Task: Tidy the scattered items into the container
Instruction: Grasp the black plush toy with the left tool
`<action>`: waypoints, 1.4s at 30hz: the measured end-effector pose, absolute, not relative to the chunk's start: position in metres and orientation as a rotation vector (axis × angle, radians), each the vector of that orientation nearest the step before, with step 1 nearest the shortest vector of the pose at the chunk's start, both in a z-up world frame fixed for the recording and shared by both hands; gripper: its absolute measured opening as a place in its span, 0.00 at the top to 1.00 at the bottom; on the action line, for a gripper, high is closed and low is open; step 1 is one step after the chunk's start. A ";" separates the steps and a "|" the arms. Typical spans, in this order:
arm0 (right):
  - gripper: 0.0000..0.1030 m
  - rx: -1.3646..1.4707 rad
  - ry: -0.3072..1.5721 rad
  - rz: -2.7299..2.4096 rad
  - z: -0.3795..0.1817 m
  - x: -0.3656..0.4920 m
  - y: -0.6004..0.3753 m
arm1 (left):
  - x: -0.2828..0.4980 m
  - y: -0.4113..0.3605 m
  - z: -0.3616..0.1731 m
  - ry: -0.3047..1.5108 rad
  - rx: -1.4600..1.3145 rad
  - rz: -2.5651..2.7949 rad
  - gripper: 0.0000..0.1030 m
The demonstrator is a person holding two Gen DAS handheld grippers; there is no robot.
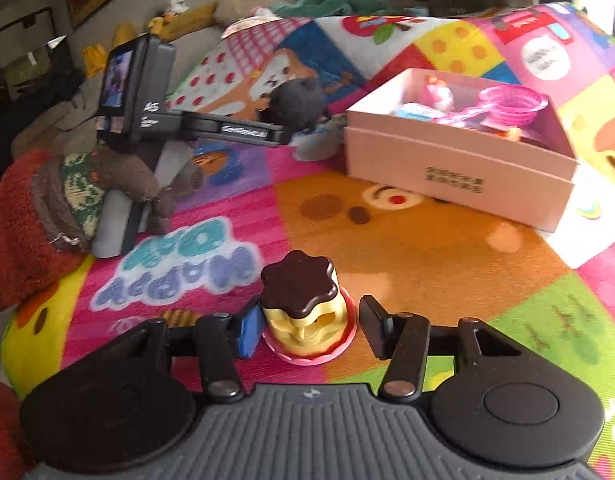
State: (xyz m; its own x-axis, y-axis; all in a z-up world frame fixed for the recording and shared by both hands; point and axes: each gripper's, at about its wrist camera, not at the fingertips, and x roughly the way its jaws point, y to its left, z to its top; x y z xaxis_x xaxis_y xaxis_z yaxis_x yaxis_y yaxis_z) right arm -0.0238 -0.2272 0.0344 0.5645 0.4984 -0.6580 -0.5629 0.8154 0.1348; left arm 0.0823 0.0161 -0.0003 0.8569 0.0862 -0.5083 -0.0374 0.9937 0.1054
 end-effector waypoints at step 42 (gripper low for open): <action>0.00 0.159 0.587 0.047 0.020 0.042 -0.301 | -0.007 -0.086 0.016 0.532 0.180 -0.508 0.26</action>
